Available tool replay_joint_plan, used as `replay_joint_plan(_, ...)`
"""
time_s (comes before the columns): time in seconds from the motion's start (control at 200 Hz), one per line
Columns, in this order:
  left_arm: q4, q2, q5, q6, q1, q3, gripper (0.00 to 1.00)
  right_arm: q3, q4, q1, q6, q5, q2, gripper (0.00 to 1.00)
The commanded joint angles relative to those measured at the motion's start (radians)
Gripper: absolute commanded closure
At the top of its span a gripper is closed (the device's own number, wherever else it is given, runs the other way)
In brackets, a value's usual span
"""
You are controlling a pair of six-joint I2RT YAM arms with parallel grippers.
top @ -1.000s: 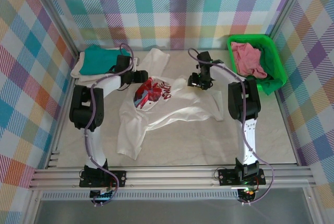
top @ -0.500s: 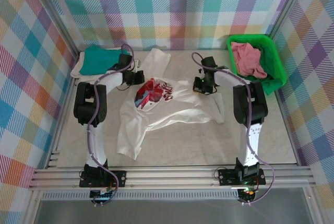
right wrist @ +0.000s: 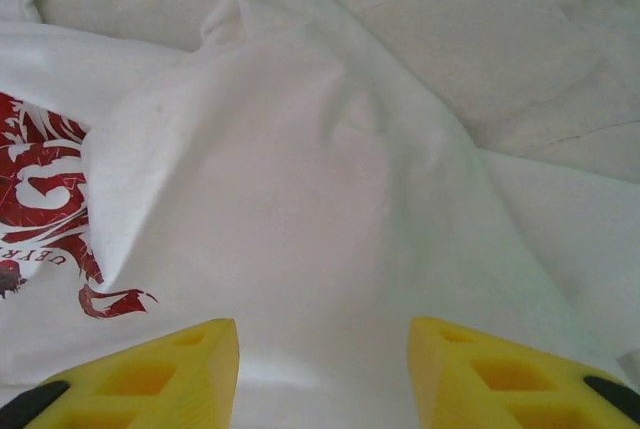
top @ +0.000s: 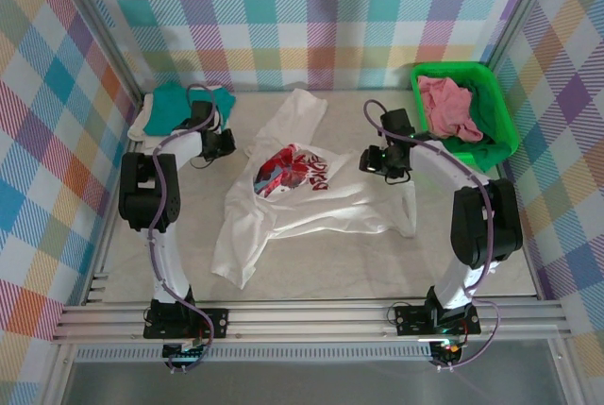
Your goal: Fold and stack the t-shirts
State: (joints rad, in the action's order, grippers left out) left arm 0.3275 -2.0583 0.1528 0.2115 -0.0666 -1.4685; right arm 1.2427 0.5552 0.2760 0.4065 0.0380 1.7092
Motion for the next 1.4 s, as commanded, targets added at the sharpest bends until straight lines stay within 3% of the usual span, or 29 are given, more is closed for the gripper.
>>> replay_joint_plan(0.0,0.074,0.023,0.023,-0.094,-0.055,-0.115,0.64,0.027,-0.014,-0.024,0.014,0.018,-0.001,0.51)
replay_joint_plan(0.105,0.165,-0.078,0.045,-0.16,-0.094,-0.294,0.5,0.092,-0.031,-0.029,0.023,0.041,0.046,0.5)
replay_joint_plan(0.215,0.271,-0.21,0.05,-0.137,-0.099,-0.47,0.37,0.129,-0.076,-0.029,0.049,0.106,0.075,0.51)
replay_joint_plan(0.25,0.319,-0.251,0.046,-0.13,-0.101,-0.537,0.29,0.133,-0.089,-0.029,0.058,0.12,0.076,0.51)
replay_joint_plan(0.355,0.399,-0.319,0.022,-0.112,-0.113,-0.629,0.27,0.156,-0.078,-0.03,0.066,0.123,0.079,0.5)
replay_joint_plan(0.445,0.411,-0.332,-0.006,-0.113,-0.125,-0.628,0.25,0.172,0.001,-0.04,0.085,-0.011,0.073,0.5)
replay_joint_plan(0.52,0.412,-0.339,-0.006,-0.116,-0.125,-0.621,0.29,0.174,0.051,-0.078,0.082,-0.076,0.084,0.34)
replay_joint_plan(0.635,0.427,-0.366,0.011,-0.119,-0.124,-0.636,0.46,0.219,0.159,-0.13,0.056,-0.116,0.155,0.33)
replay_joint_plan(0.725,0.426,-0.39,0.059,-0.123,-0.124,-0.657,0.69,0.182,0.104,-0.16,0.042,-0.078,0.174,0.33)
replay_joint_plan(0.815,0.415,-0.401,0.092,-0.117,-0.124,-0.665,1.0,0.23,0.092,-0.152,-0.007,0.032,0.233,0.34)
replay_joint_plan(0.925,0.351,-0.352,0.095,-0.105,-0.122,-0.604,1.0,0.232,-0.004,-0.147,0.003,0.231,0.267,0.33)
replay_joint_plan(1.035,0.257,-0.283,0.082,-0.091,-0.112,-0.51,1.0,0.261,-0.065,-0.141,0.012,0.348,0.321,0.32)
replay_joint_plan(1.265,0.26,-0.286,0.087,-0.096,-0.102,-0.524,1.0,0.359,-0.096,-0.12,0.008,0.421,0.464,0.33)
replay_joint_plan(1.395,0.275,-0.308,0.09,-0.091,-0.102,-0.547,1.0,0.437,-0.066,-0.102,-0.016,0.435,0.534,0.45)
